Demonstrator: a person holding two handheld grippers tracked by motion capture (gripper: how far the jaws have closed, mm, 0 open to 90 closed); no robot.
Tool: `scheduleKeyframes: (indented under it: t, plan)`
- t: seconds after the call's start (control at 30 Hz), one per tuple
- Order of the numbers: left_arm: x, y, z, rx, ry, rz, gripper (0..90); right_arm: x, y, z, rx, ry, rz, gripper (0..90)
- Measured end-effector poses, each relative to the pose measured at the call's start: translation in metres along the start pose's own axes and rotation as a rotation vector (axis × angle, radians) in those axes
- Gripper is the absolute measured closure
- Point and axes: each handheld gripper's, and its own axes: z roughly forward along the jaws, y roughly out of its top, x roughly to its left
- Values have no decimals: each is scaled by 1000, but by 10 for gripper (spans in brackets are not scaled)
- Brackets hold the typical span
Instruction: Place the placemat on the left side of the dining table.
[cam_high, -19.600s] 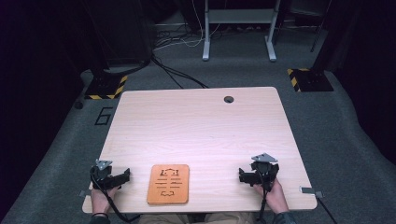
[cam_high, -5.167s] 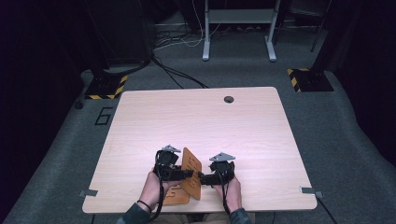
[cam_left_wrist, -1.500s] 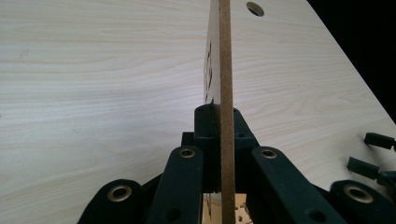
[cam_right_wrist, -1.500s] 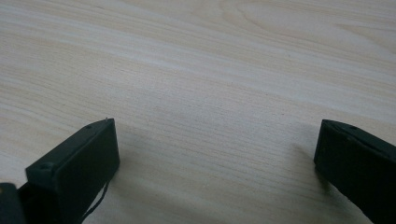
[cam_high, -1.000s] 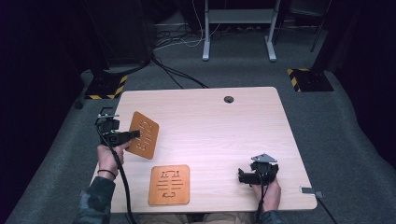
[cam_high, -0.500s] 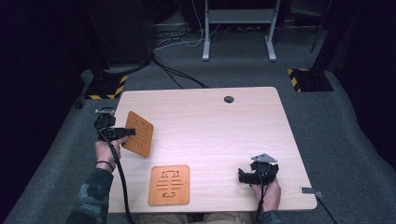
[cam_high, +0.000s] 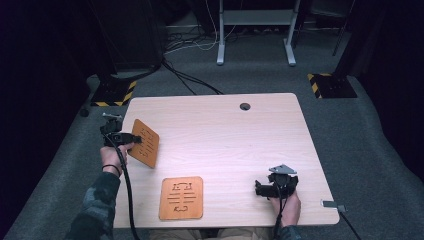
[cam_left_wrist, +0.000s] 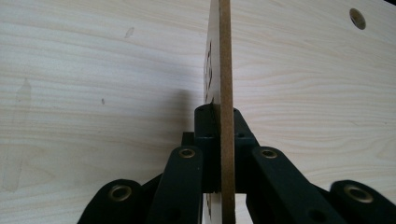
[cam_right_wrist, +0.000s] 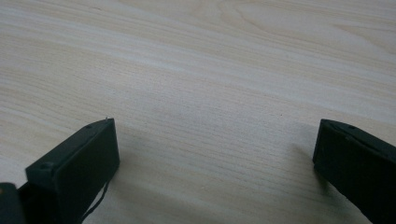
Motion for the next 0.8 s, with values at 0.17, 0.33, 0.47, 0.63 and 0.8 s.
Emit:
scheduleKeyframes:
  t: [0.17, 0.33, 0.47, 0.63, 0.8]
  plan:
    - [9, 2, 5, 26, 3, -23, 860, 0, 0, 0, 0, -1, 1, 0]
    - [14, 2, 9, 36, 10, -47, 860, 0, 0, 0, 0, -2, 1, 0]
    - [17, 3, 11, 35, 8, -58, 860, 0, 0, 0, -1, -2, 1, 0]
    - [18, 7, 14, 34, 12, -74, 859, 0, 0, 0, -1, -2, 0, 0]
    - [17, 11, 15, 42, 39, -53, 850, 0, 0, 0, -1, -2, 1, 0]
